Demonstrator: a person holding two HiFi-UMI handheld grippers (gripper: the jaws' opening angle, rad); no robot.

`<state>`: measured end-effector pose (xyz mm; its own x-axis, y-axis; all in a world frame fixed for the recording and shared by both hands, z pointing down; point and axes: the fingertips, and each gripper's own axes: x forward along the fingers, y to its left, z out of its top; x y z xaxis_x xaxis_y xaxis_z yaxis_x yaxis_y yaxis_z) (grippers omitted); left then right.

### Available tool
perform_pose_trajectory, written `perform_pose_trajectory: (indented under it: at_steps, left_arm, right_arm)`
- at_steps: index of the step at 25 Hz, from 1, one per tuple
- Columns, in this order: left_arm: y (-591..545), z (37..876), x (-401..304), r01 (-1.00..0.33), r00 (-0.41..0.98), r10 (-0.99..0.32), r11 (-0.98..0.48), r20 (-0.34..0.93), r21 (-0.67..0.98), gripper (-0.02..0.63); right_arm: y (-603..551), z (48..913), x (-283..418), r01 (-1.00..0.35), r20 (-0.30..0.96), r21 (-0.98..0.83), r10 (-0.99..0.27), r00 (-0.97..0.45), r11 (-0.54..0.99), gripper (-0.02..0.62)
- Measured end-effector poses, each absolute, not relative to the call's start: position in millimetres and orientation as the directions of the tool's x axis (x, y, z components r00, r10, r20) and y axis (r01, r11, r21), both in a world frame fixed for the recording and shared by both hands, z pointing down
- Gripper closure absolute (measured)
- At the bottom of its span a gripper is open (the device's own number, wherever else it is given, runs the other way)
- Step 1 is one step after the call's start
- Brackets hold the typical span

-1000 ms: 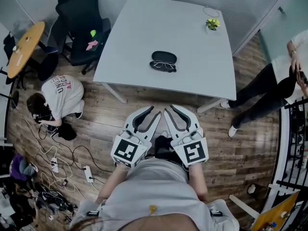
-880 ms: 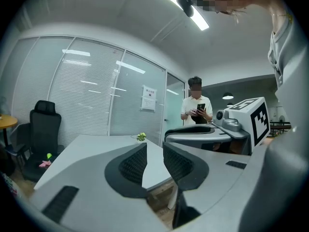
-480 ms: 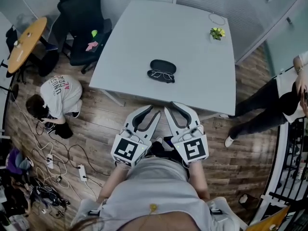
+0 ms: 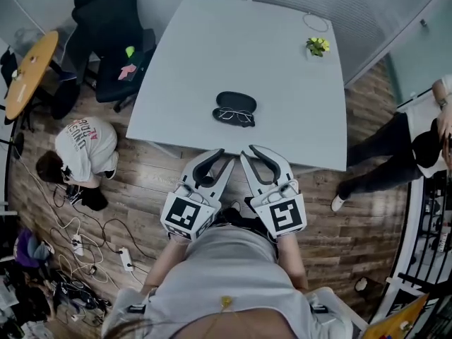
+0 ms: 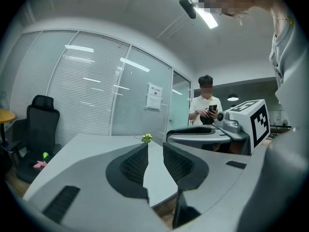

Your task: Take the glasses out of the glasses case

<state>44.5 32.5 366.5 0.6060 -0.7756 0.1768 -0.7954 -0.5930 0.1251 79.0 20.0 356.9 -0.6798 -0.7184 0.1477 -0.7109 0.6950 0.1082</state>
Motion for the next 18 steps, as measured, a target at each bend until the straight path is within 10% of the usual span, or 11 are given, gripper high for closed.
perform_pose_trajectory:
  at_steps: [18]
  left_arm:
    - [-84,372,18,-0.643,0.763,-0.620,-0.756,0.183,0.122,0.502]
  right_arm:
    - [-86,379,42,-0.798,0.238,0.157,-0.806,-0.542,0.582,0.525]
